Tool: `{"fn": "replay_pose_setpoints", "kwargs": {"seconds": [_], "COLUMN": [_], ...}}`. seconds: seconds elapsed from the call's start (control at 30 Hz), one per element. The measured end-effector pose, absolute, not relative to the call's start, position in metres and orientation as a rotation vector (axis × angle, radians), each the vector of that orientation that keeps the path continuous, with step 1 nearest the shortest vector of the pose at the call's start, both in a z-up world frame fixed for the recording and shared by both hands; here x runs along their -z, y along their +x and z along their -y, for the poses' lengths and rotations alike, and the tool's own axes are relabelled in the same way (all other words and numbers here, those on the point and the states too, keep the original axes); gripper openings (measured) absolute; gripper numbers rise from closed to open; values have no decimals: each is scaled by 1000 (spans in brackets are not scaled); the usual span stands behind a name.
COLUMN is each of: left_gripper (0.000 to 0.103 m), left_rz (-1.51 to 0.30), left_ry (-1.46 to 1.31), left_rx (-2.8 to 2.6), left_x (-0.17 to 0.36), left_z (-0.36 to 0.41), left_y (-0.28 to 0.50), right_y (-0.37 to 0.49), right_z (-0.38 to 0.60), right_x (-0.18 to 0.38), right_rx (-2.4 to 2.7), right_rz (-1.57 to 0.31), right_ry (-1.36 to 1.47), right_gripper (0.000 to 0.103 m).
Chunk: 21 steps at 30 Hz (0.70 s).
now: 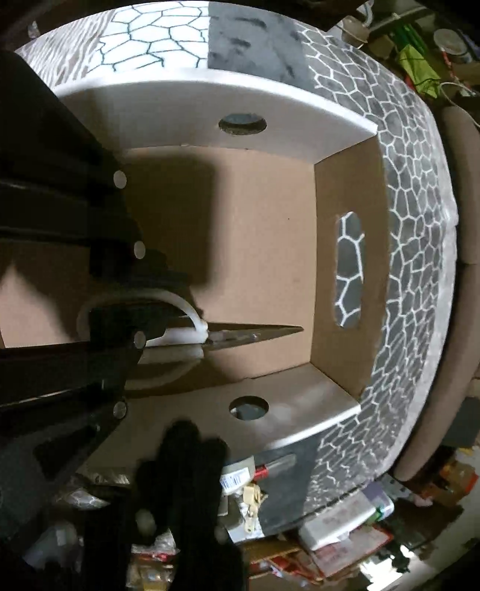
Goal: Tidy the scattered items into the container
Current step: 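Lower the scissors into the box and open the right gripper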
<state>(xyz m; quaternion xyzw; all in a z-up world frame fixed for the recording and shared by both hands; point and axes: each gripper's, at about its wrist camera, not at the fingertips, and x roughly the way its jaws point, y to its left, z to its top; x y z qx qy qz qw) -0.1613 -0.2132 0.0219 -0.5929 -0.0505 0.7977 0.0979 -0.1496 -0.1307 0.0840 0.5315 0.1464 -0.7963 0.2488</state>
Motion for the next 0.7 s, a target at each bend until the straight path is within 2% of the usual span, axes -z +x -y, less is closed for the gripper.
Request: {"fn": "replay_pose_setpoints", "kwargs": {"seconds": [0.3,0.6,0.63,0.7], "left_gripper": [7,9,12,33], "left_rz": [94,3,13,34], "left_ry": [-1827,-1861,-1865,-1886], "left_rx": [-2368,-2388,-2387,-2409], "left_x": [-23,-23,-23,-24], "left_z": [203,188,189,192], "left_y": [-170,-176,-176,-177], "right_y": [-144,-128,-125,-124], "right_z": [80,51,49,45], "right_x": [-116,-115,-114,-112], "right_rx": [2238,2235,2237,2235], "right_rz": [-222,-190,-187,-178], "right_ry": [1370,1369,1370,1371], "right_gripper": [12,12,12,14]}}
